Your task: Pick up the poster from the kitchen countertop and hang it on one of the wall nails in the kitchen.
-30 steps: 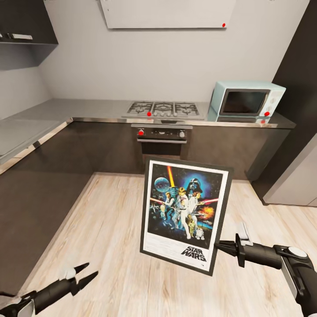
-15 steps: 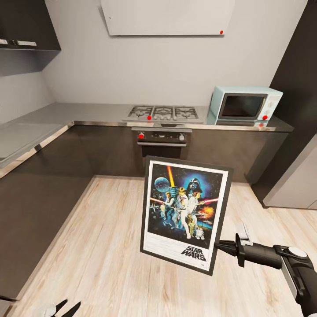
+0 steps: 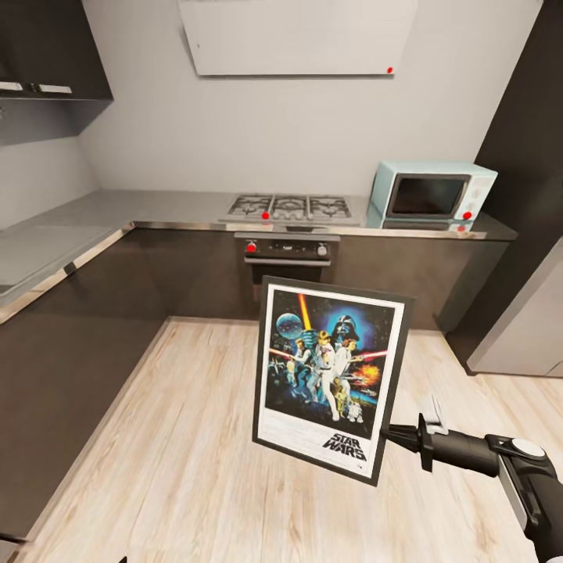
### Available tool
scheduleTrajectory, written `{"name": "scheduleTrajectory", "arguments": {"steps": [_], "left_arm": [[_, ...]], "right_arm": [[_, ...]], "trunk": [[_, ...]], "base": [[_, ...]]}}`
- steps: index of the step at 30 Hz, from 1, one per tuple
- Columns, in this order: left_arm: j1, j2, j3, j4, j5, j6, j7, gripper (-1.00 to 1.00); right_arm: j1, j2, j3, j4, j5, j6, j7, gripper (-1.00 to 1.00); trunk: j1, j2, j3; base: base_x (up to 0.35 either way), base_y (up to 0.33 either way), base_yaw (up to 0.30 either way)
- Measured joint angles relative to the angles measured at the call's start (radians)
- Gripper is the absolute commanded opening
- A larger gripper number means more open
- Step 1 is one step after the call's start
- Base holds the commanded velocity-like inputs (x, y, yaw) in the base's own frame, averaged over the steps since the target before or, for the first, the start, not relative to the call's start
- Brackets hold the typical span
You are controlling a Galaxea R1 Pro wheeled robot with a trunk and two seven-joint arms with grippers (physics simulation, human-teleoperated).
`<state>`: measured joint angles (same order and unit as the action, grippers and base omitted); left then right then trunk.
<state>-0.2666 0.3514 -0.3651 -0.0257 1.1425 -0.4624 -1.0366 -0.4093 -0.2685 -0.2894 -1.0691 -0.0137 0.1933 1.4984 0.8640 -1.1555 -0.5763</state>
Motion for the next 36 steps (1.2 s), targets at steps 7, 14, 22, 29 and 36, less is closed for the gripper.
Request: {"name": "scheduleTrajectory", "arguments": {"steps": [7,14,22,29,36], "left_arm": [[0.0,-0.012,-0.008,-0.005,-0.012,0.006,0.087,1.0],[0.0,-0.035,-0.012,-0.25,-0.25,0.343,0.572,1.0],[0.001,-0.035,0.0,-0.27,-0.351,0.36,0.603,1.0],[0.001,-0.035,0.001,-0.27,-0.359,0.361,0.608,1.0],[0.001,-0.035,0.001,-0.27,-0.36,0.361,0.611,1.0]], "right_arm": [[0.0,0.0,0.0,-0.001,0.0,0.001,-0.014,-1.0],[0.0,-0.001,-0.001,-0.005,0.0,0.003,-0.027,-1.0],[0.0,-0.003,-0.001,-0.005,0.0,0.003,-0.03,-1.0],[0.0,-0.003,-0.001,-0.005,0.0,0.004,-0.069,-1.0],[0.0,-0.003,-0.001,-0.005,0.0,0.004,-0.074,-1.0]], "trunk": [[0.0,0.0,0.012],[0.0,0.0,0.023],[0.0,0.0,0.037],[0.0,0.0,0.048],[0.0,0.0,0.06]], "base": [[0.0,0.0,0.0],[0.0,0.0,0.0],[0.0,0.0,0.0],[0.0,0.0,0.0],[0.0,0.0,0.0]]}}
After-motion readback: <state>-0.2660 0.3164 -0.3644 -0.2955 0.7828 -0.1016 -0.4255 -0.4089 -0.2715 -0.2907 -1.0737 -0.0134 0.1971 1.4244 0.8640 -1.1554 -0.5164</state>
